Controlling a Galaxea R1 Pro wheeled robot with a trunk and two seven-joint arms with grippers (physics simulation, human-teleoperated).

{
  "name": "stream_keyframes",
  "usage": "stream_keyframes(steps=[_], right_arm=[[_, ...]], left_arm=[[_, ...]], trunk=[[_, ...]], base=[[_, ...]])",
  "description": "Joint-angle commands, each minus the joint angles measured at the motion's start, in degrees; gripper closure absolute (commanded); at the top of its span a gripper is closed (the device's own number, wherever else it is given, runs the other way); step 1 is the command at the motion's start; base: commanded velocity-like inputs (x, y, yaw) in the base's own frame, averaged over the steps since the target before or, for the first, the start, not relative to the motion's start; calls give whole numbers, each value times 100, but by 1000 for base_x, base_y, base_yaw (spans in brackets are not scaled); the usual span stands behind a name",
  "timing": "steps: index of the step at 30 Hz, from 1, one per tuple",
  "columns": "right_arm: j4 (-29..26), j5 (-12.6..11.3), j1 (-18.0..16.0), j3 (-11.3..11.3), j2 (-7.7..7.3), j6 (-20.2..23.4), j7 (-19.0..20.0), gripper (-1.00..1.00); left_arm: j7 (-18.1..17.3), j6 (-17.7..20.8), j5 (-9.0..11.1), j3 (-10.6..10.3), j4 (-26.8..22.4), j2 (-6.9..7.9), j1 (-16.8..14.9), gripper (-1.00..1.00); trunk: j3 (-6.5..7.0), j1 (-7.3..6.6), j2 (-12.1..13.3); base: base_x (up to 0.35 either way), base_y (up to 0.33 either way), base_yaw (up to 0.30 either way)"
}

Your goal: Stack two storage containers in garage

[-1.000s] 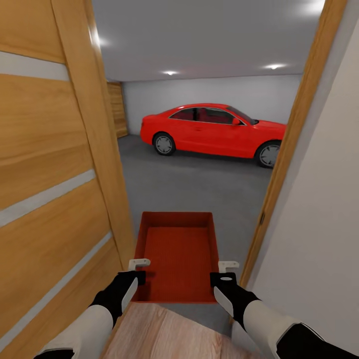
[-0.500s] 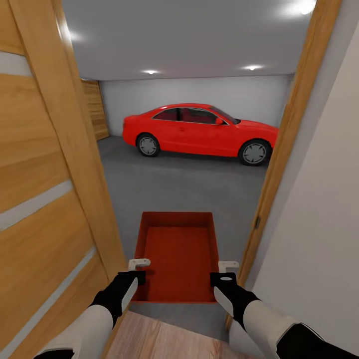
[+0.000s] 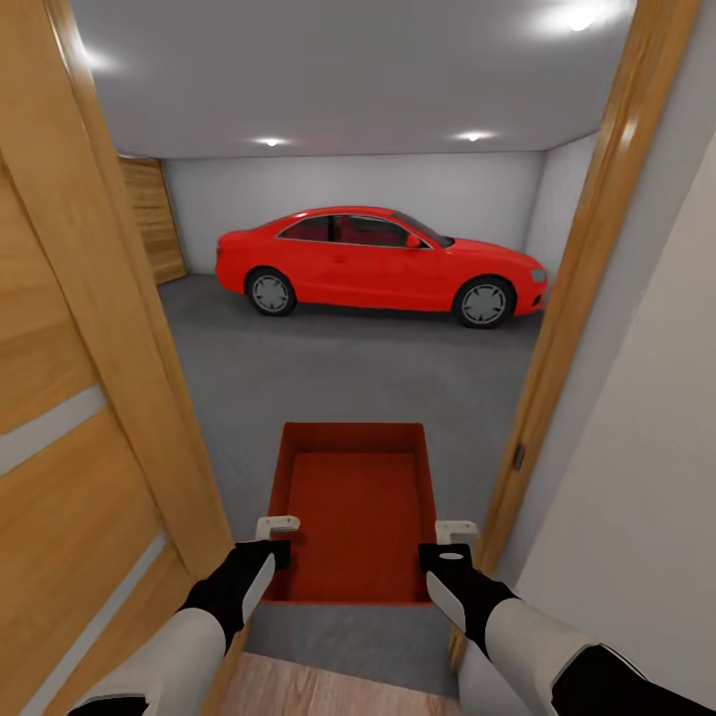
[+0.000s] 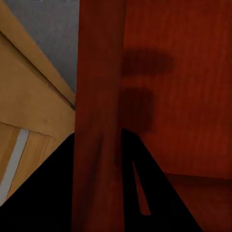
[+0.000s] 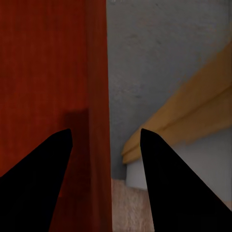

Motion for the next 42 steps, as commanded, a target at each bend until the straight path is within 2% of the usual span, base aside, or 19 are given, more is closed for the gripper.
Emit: stream_keyframes(steps=[1,28,42], right_arm=[[-181,41,-10,-127,-4,39,-12,100],[-181,41,-10,-127,-4,39,-12,100],[-181,41,-10,-127,-4,39,-12,100]], left_arm=[[29,56,-146,39,-5,50,2,100],[29,54,-146,30,-6,50,2,100],[37,54,-146,30,-13,50,2,100]], trunk=[[-13,5,-13],[-13,5,-13],[-13,5,-13]], base=[[187,158,-118],[193,162,-116],[100,59,-63]])
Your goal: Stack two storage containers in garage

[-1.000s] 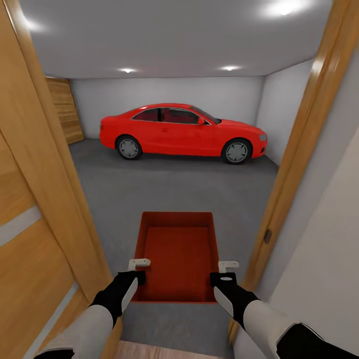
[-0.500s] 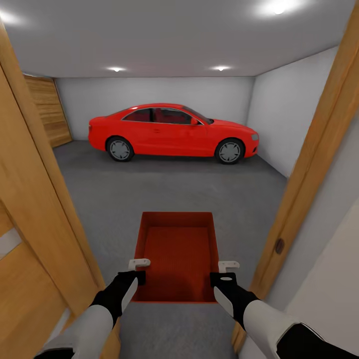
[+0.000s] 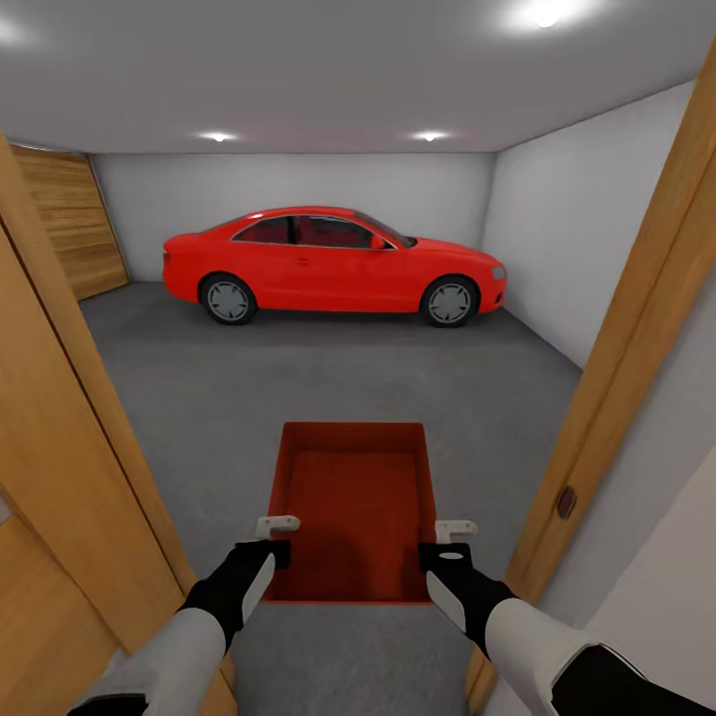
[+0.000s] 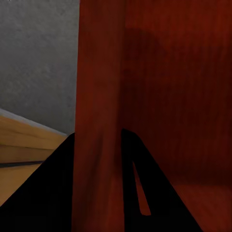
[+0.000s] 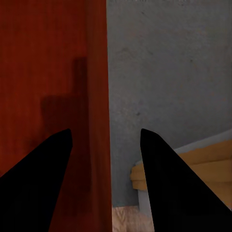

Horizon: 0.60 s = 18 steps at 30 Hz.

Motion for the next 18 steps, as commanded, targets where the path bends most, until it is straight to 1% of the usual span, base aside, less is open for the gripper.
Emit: stream_keyframes(steps=[1,6,13,18], right_arm=[[-171,26,-9,-120,-4,39,-10,100],[-170,26,-9,-120,-4,39,-10,100],[-171,26,-9,-120,-4,39,-10,100],[-171,26,-9,-120,-4,39,-10,100]], left_arm=[[32,59,-169,49,-6,44,1,100],[32,59,-169,53,-7,44,1,100],[32,59,-169,49,-6,44,1,100],[36,59,-169,49,-7,44,1,100]], trunk=[[-14,4,-14],[-14,4,-14],[-14,4,-14],[-14,4,-14]], base=[[3,1,-1],[12,15,0],[96,118,0],[30,25,0]])
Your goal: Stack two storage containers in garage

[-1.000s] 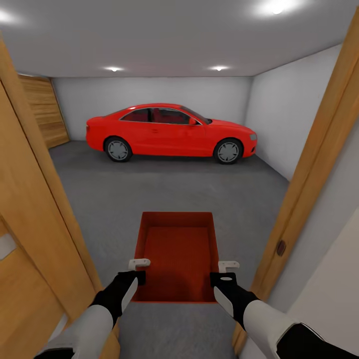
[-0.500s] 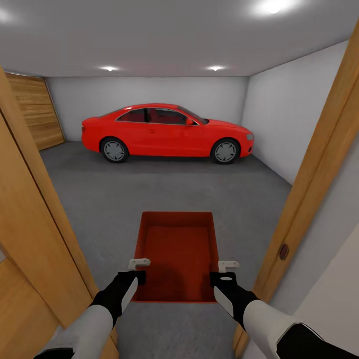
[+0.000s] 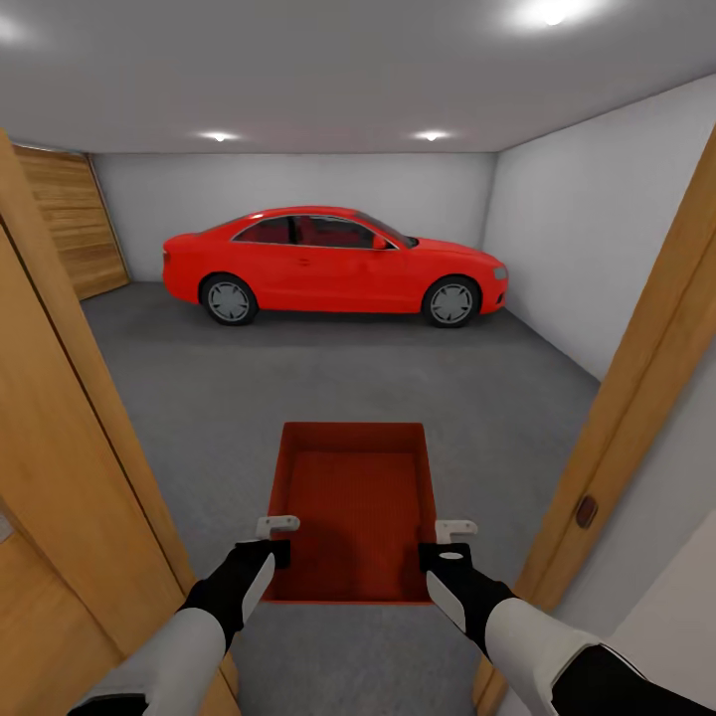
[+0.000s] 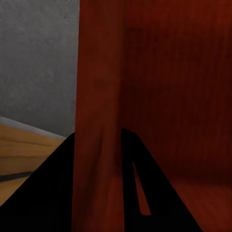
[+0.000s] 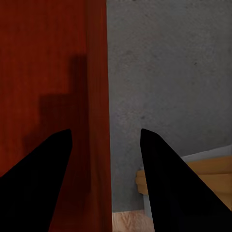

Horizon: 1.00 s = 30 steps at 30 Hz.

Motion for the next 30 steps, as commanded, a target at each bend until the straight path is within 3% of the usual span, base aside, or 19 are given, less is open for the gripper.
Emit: stream_keyframes(steps=[1,9,30], right_arm=[[-170,25,-9,-119,-4,37,-9,100],[-170,25,-9,-119,-4,37,-9,100],[-170,25,-9,-119,-4,37,-9,100]], left_arm=[[33,59,-176,54,-7,43,1,100],[37,59,-196,63,-7,43,1,100],[37,59,-202,54,2,43,1,100]], trunk=[[-14,4,-14],[-14,4,-14],[-14,4,-14]], base=[[5,4,0],[62,1,0],[314,0,0]])
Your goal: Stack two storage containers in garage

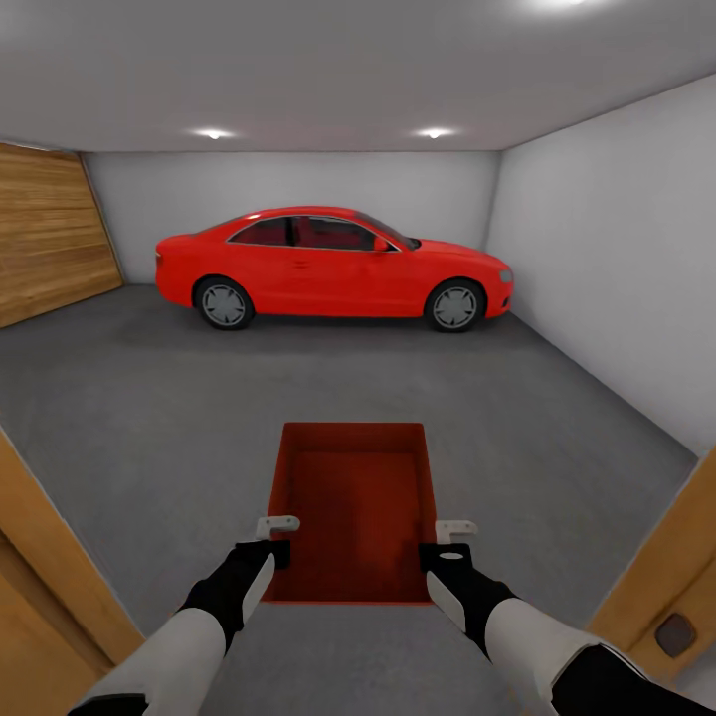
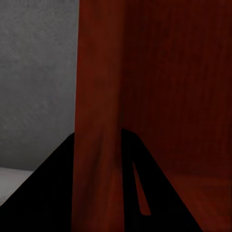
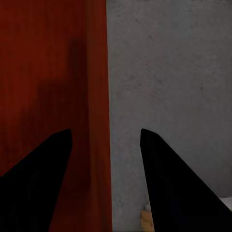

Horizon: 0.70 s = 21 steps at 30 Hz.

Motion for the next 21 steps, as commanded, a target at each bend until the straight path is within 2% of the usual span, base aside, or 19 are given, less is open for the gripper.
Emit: stream_keyframes(steps=[1,21], right_arm=[[-179,31,-9,-123,-4,39,-10,100],[-179,31,-9,-123,-4,39,-10,100]], left_arm=[[40,60,-187,45,-6,47,1,100],[40,60,-179,48,-6,47,1,100]], trunk=[[-13,7,-13],[-13,7,-13]], base=[[321,0,0],[321,0,0]])
